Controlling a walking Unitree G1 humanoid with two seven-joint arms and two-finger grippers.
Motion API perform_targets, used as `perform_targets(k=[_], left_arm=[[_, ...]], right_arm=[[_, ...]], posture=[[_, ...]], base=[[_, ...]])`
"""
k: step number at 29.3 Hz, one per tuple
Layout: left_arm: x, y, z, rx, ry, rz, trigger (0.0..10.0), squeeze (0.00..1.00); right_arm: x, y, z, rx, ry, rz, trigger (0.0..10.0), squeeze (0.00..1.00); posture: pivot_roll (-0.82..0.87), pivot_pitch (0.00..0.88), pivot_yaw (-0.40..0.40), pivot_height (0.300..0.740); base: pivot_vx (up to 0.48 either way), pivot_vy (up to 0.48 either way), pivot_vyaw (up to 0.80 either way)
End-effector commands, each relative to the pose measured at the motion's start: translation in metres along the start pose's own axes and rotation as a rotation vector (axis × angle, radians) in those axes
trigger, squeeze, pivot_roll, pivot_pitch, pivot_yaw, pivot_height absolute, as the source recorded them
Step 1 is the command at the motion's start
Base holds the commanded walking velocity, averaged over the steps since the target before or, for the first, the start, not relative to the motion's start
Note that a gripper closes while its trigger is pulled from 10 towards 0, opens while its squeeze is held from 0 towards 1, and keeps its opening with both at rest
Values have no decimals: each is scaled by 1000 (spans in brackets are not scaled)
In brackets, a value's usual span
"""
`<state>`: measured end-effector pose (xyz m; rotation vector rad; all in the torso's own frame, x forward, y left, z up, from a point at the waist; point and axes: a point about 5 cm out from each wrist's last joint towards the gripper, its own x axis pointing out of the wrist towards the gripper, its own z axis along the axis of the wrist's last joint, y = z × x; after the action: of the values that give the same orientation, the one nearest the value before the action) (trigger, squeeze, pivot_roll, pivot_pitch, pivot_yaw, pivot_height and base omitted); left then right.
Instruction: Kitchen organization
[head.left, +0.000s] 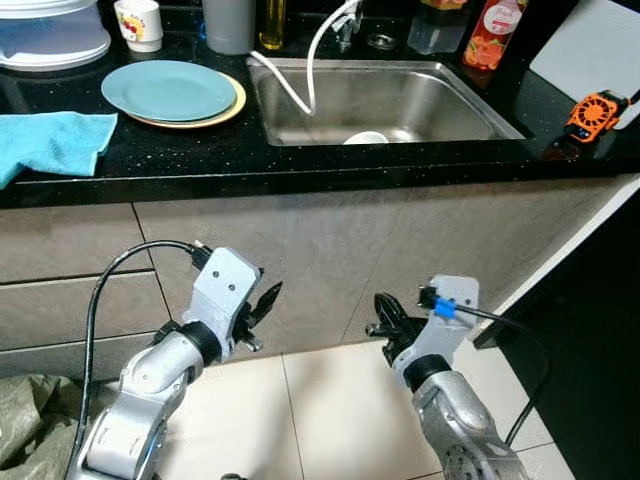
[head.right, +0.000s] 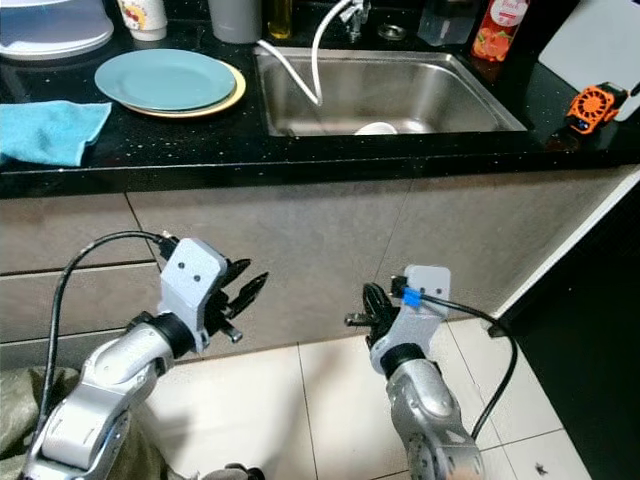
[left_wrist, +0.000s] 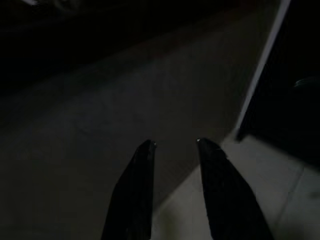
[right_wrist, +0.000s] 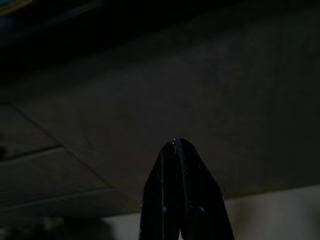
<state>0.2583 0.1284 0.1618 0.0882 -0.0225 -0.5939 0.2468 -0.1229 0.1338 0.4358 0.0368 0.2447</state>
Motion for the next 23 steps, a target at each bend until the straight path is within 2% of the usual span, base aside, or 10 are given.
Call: perform_targets(k=[1, 3, 4, 6, 8, 10, 14, 16, 23], left_arm=[[1, -11, 2, -130, -22, -74, 10000, 0], [1, -12, 1, -133, -35, -71, 10000, 0], [1, -12, 1, -133, -35, -71, 10000, 0], [3, -5, -3, -123, -23, -3, 10000, 0], [4, -4, -7, -99, 1, 8, 10000, 0], [4, -3, -9, -119, 11, 17, 10000, 0], [3, -2, -9, -130, 22, 8, 10000, 0], [3, -3, -10, -131, 34, -7, 10000, 0], [2, -3, -14, -136, 58, -24, 10000, 0]], right_arm=[[3, 11, 6, 111, -56, 43, 10000, 0], [4, 20, 2, 123, -45, 77, 10000, 0], [4, 20, 2, 123, -45, 77, 10000, 0], [4, 17, -4, 94, -6, 55, 10000, 0], [3, 8, -6, -8, 21, 9, 10000, 0], [1, 1, -11, -110, 66, -10, 10000, 0], [-2, -3, -15, -123, 90, -27, 10000, 0], [-1, -12, -16, -122, 78, -106, 10000, 0], [-1, -11, -17, -114, 55, -120, 10000, 0]], posture=[[142, 102, -111, 740], [144, 101, -115, 740], [144, 101, -115, 740], [142, 99, -116, 740], [139, 96, -113, 740], [138, 95, -110, 740], [138, 93, -107, 740], [149, 88, -99, 740], [157, 80, -79, 740]], base=[[0, 0, 0], [0, 0, 0], [0, 0, 0], [0, 0, 0], [0, 0, 0], [0, 0, 0], [0, 0, 0], [0, 0, 0], [0, 0, 0]])
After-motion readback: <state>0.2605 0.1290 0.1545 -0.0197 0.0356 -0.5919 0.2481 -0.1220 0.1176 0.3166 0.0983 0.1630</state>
